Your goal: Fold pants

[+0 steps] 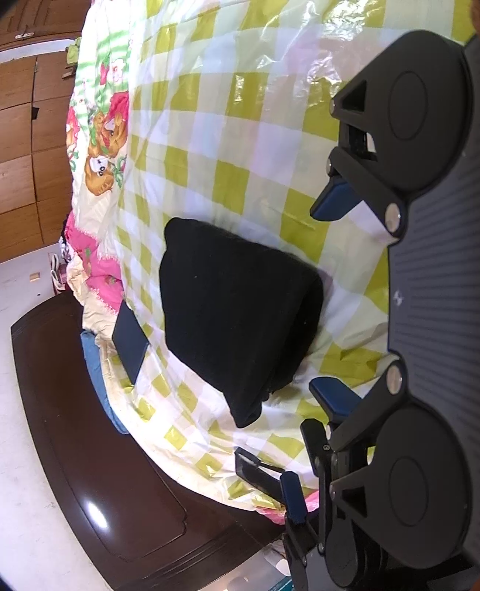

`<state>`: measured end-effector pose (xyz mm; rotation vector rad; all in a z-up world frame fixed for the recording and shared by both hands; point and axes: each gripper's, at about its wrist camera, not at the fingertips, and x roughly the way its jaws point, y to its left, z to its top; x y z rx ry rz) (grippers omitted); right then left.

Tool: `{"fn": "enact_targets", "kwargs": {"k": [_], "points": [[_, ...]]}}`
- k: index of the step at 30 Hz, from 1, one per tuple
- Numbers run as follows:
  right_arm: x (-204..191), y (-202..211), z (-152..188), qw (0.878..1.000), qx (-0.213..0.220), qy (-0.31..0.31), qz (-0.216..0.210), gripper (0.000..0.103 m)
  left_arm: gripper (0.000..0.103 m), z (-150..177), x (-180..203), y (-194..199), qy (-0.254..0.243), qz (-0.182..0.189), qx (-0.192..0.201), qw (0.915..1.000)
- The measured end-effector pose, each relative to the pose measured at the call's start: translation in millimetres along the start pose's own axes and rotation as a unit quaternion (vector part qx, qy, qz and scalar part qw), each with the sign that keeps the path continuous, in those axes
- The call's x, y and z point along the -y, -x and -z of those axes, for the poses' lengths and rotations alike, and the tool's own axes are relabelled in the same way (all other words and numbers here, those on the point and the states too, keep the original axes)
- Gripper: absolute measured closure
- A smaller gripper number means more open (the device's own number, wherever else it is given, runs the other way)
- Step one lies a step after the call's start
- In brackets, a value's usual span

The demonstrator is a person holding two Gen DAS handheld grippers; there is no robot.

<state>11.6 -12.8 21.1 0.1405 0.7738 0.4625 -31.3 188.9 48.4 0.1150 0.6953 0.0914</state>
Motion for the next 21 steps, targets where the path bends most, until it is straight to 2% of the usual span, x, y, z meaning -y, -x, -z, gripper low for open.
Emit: {"fn": "enact_targets", "kwargs": {"k": [3,7,11,16,21], "points": [[0,0,2,1.0,-0.004,0.001,-0.001,0.012,0.015,2,2,2,-0.003,0.0,0.0,1.0],[-3,8,4,1.0,0.02,0.008,-0.007,0.012,0.015,4,3,2,-0.003,-0.003,-0.001,1.0],[-4,9,4,0.999,0.034,0.013,-0.017,0.001,0.015,5,2,4,-0.001,-0.003,-0.001,1.0],[-1,-1,6,0.999,-0.007,0.001,-0.052,0.001,0.015,6,2,4,-0.004,-0.006,0.0,1.0],[-10,1,9,0.999,-0.002,0.02,-0.032,0.001,0.015,6,3,5,-0.005,-0.006,0.0,1.0]]}}
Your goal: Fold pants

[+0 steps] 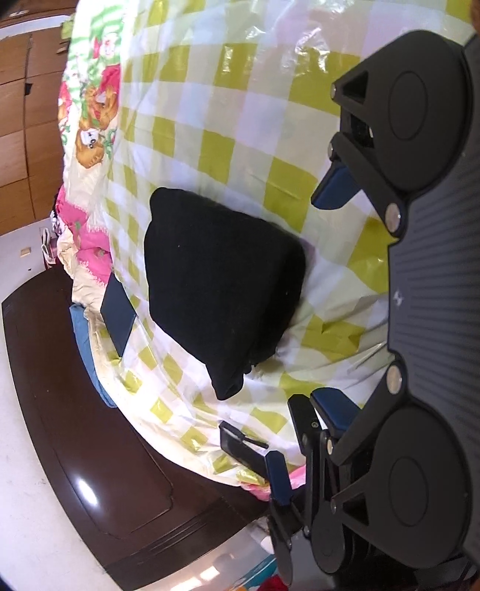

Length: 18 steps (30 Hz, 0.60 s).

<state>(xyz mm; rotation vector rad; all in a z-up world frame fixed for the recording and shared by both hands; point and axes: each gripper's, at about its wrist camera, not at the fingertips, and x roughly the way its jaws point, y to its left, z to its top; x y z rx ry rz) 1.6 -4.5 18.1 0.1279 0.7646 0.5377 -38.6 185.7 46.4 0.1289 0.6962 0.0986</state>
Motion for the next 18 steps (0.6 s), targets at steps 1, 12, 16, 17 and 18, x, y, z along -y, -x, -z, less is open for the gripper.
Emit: {"fn": "enact_targets", "kwargs": {"k": [1,12,16,17,18], "points": [[-1.2,1.5,-0.6,1.0,0.004,0.003,0.005,0.001,0.015,0.2,-0.2,0.0,0.0,0.0,-0.001,1.0],[-0.6,6.7,-5.8,0.999,0.011,0.003,0.03,0.001,0.007,-2.1,1.8,5.2,-0.002,-0.005,0.017,0.9998],[0.7,6.0,-6.1,1.0,0.008,-0.001,0.029,0.001,0.002,-2.3,1.6,6.0,0.0,-0.006,0.022,0.9997],[0.9,5.3,-5.9,1.0,0.006,-0.001,0.029,0.001,0.002,-2.1,1.5,5.9,0.001,-0.005,0.022,0.9997],[0.6,5.0,-5.4,1.0,0.005,-0.001,0.028,0.001,0.002,-2.2,1.3,5.7,0.002,-0.005,0.022,0.9998]]}}
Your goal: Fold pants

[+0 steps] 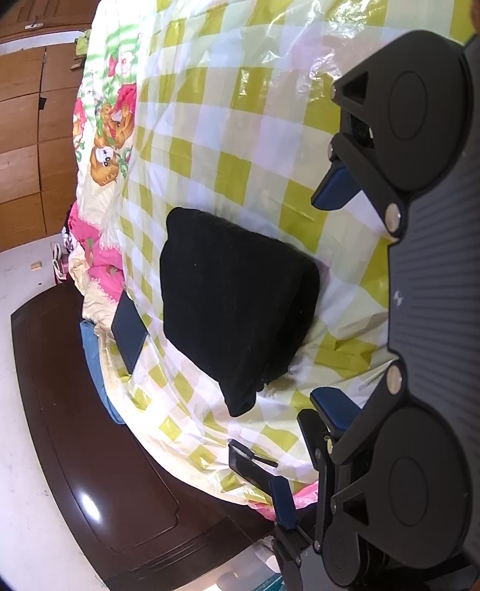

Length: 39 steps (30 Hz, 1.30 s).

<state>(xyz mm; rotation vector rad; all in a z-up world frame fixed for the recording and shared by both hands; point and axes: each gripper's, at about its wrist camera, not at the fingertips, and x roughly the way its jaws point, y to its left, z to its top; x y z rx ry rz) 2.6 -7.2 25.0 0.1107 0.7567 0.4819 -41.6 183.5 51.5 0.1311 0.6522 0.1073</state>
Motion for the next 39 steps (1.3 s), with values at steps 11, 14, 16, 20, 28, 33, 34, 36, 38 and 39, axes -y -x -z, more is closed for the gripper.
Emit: {"fn": "enact_targets", "kwargs": {"k": [11,14,16,20,28,33,34,36,38,39], "points": [[1,-1,2,1.0,-0.005,0.0,-0.002,0.001,0.0,2,-1,-1,0.012,-0.001,-0.006,0.9999],[1,-4,3,1.0,-0.008,-0.005,0.003,0.001,0.0,4,-2,-1,0.015,-0.004,-0.008,0.9999],[2,-5,3,1.0,-0.01,-0.008,0.01,0.001,0.0,5,-2,0,0.017,-0.007,-0.008,0.9998],[2,-7,5,1.0,-0.014,-0.007,0.019,0.001,0.0,9,-3,1,0.024,-0.006,-0.013,0.9996],[3,-12,9,0.999,-0.026,-0.003,0.041,0.002,0.0,9,-2,4,0.025,-0.013,-0.011,0.9995],[2,-13,10,0.999,-0.029,0.0,0.04,0.002,0.0,9,0,6,0.02,-0.018,-0.01,0.9996],[2,-12,10,0.999,-0.029,0.001,0.04,0.002,0.0,9,-1,6,0.02,-0.018,-0.011,0.9996],[2,-12,11,0.999,-0.029,0.001,0.039,0.002,0.0,9,-1,6,0.021,-0.018,-0.011,0.9996],[1,-12,10,0.999,-0.03,0.002,0.04,0.002,0.0,10,-1,6,0.019,-0.02,-0.011,0.9996],[1,-12,10,0.999,-0.03,0.002,0.039,0.002,0.0,10,-1,7,0.018,-0.02,-0.011,0.9996]]}}
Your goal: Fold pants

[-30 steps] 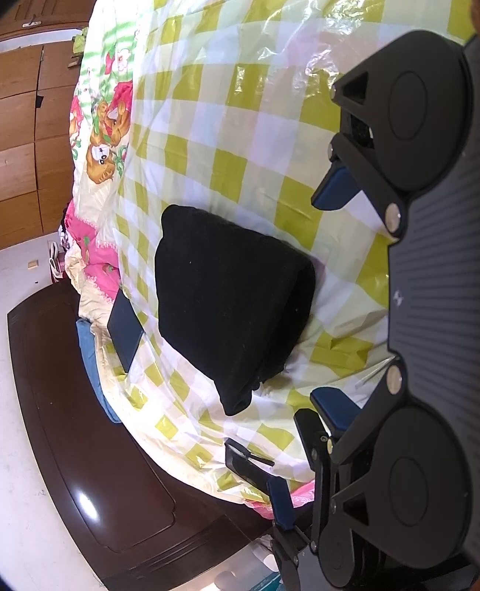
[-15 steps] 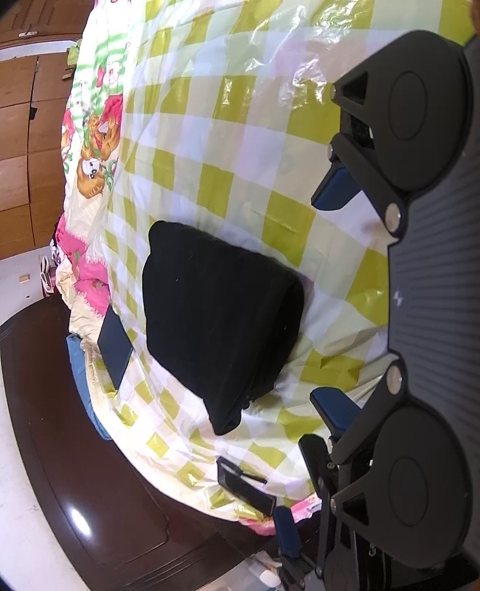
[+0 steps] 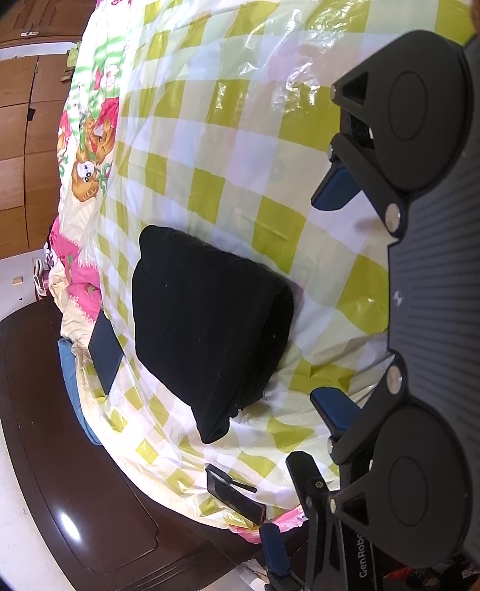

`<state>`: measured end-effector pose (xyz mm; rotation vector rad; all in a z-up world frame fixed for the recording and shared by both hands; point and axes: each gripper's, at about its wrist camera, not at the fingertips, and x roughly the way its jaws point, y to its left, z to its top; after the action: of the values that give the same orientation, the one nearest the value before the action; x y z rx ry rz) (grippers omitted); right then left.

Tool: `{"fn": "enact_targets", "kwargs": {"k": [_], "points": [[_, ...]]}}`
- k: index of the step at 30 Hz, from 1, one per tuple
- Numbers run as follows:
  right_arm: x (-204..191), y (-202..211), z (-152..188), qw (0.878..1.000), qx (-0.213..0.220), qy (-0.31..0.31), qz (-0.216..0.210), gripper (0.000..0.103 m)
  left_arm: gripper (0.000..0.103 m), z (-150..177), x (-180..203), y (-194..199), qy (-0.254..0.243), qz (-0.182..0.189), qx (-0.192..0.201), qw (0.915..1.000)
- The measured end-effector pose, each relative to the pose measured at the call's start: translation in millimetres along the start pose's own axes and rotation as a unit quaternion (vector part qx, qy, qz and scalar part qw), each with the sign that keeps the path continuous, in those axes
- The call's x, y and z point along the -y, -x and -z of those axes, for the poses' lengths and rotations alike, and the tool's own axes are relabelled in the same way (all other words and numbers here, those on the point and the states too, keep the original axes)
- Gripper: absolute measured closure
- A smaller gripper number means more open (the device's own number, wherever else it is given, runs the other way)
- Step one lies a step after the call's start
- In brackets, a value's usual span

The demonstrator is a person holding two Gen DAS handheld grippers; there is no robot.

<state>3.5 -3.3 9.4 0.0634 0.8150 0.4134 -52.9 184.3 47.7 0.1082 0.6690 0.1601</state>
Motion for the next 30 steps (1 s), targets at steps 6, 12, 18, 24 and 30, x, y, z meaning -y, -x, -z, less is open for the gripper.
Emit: {"fn": "enact_targets", "kwargs": {"k": [6,12,18,24,30], "points": [[-1.0,-0.3,-0.2,1.0,-0.001,0.0,-0.002,0.002,0.0,0.1,-0.1,0.0,0.001,0.0,-0.001,1.0],[-3.9,0.2,0.4,1.0,-0.002,0.003,-0.006,0.002,0.0,0.0,-3.7,1.9,0.0,-0.002,-0.001,1.0],[-5.4,0.3,0.8,1.0,-0.003,0.005,-0.01,0.002,0.0,0.5,-4.3,2.1,-0.001,-0.004,-0.002,1.0],[-6.3,0.6,0.7,1.0,-0.003,0.006,-0.011,0.002,0.0,0.7,-5.1,2.3,-0.002,-0.005,-0.001,1.0],[-7.3,1.1,1.0,1.0,-0.005,0.005,-0.015,0.002,0.0,0.6,-5.0,2.8,-0.002,-0.005,-0.001,1.0]]}}
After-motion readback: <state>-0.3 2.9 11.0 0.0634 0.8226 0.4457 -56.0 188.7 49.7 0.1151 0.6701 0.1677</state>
